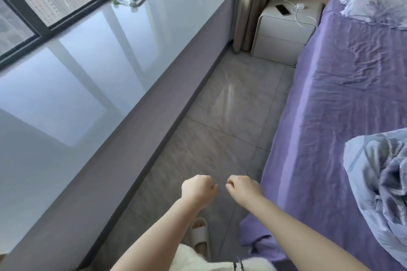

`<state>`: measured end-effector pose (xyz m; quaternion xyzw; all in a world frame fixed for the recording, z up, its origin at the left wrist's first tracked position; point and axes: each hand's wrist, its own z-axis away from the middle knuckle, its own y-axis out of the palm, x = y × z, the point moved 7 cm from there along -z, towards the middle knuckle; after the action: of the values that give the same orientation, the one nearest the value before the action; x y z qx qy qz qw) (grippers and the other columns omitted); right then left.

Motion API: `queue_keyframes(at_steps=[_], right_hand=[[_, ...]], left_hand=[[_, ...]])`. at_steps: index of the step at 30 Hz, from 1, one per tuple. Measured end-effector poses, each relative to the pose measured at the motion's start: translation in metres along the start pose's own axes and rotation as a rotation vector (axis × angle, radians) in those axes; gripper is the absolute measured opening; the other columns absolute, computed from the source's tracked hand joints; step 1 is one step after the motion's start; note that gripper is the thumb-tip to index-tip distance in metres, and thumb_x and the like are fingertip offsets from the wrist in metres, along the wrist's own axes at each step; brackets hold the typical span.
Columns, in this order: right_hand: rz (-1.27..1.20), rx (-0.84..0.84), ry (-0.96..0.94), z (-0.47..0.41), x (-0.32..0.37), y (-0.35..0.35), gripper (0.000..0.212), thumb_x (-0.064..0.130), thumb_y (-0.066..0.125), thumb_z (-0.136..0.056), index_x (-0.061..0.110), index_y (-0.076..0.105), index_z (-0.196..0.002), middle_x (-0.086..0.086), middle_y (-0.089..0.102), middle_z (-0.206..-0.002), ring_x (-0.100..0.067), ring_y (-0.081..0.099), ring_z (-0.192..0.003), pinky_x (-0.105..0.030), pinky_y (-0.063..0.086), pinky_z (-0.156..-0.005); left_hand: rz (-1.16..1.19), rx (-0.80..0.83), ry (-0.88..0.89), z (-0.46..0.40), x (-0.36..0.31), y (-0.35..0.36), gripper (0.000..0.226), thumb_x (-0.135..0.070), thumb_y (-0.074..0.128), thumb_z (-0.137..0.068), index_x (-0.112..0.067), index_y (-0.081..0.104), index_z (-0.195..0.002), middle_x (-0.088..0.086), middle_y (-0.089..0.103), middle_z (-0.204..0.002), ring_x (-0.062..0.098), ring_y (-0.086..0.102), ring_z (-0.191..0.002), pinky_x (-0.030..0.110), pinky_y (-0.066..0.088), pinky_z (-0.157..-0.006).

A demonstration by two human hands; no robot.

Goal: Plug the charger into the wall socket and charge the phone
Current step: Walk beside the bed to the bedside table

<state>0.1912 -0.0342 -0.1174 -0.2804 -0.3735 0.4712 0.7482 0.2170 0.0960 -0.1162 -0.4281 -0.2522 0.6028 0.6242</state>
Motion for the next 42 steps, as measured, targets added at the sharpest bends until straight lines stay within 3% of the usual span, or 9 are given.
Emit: queue_keyframes(at_steps=[7,14,23,29,42], right_hand=[[-0.049,-0.042,0.109,-0.024,0.018,-0.01,0.033,0.03,0.039,-0.096,0.017,0.062,-0.116,-0.005,0.068,-0.119,-0.029,0.061,-0.11,-0.031,0.046,-0.086],[-0.066,-0.049,0.152,-0.052,0.0,-0.029,0.032,0.031,0.041,-0.096,0.017,0.062,-0.114,-0.006,0.068,-0.119,-0.029,0.061,-0.11,-0.031,0.045,-0.085],[-0.042,-0.035,0.098,-0.108,-0.035,-0.081,0.033,0.03,0.039,-0.097,0.015,0.06,-0.117,-0.006,0.066,-0.122,-0.03,0.059,-0.112,-0.033,0.043,-0.09],[-0.037,-0.073,0.103,-0.141,-0.061,-0.124,0.033,0.027,0.039,-0.096,0.015,0.06,-0.118,-0.007,0.065,-0.122,-0.03,0.059,-0.111,-0.033,0.043,-0.089],[-0.076,-0.105,0.199,-0.234,-0.077,-0.194,0.035,0.028,0.038,-0.095,0.012,0.061,-0.116,-0.007,0.066,-0.119,-0.028,0.057,-0.111,-0.032,0.045,-0.083]], left_hand=[[-0.069,0.041,0.101,-0.033,0.019,-0.018,0.034,-0.034,0.04,-0.093,-0.009,0.063,-0.089,0.006,0.07,-0.101,0.029,0.064,-0.095,0.029,0.042,-0.07],[-0.123,0.106,0.171,-0.069,-0.004,-0.02,0.036,-0.037,0.039,-0.093,-0.011,0.064,-0.096,0.006,0.069,-0.107,0.03,0.063,-0.1,0.031,0.045,-0.075],[-0.133,0.081,0.164,-0.136,-0.056,-0.054,0.034,-0.033,0.04,-0.091,-0.009,0.063,-0.095,0.009,0.069,-0.106,0.032,0.064,-0.099,0.03,0.046,-0.075],[-0.129,0.046,0.2,-0.179,-0.088,-0.084,0.034,-0.033,0.039,-0.088,-0.013,0.066,-0.092,0.006,0.071,-0.1,0.03,0.065,-0.093,0.029,0.041,-0.067],[-0.197,0.13,0.211,-0.302,-0.104,-0.135,0.033,-0.031,0.04,-0.09,-0.01,0.064,-0.099,0.007,0.069,-0.109,0.03,0.064,-0.101,0.031,0.047,-0.077]])
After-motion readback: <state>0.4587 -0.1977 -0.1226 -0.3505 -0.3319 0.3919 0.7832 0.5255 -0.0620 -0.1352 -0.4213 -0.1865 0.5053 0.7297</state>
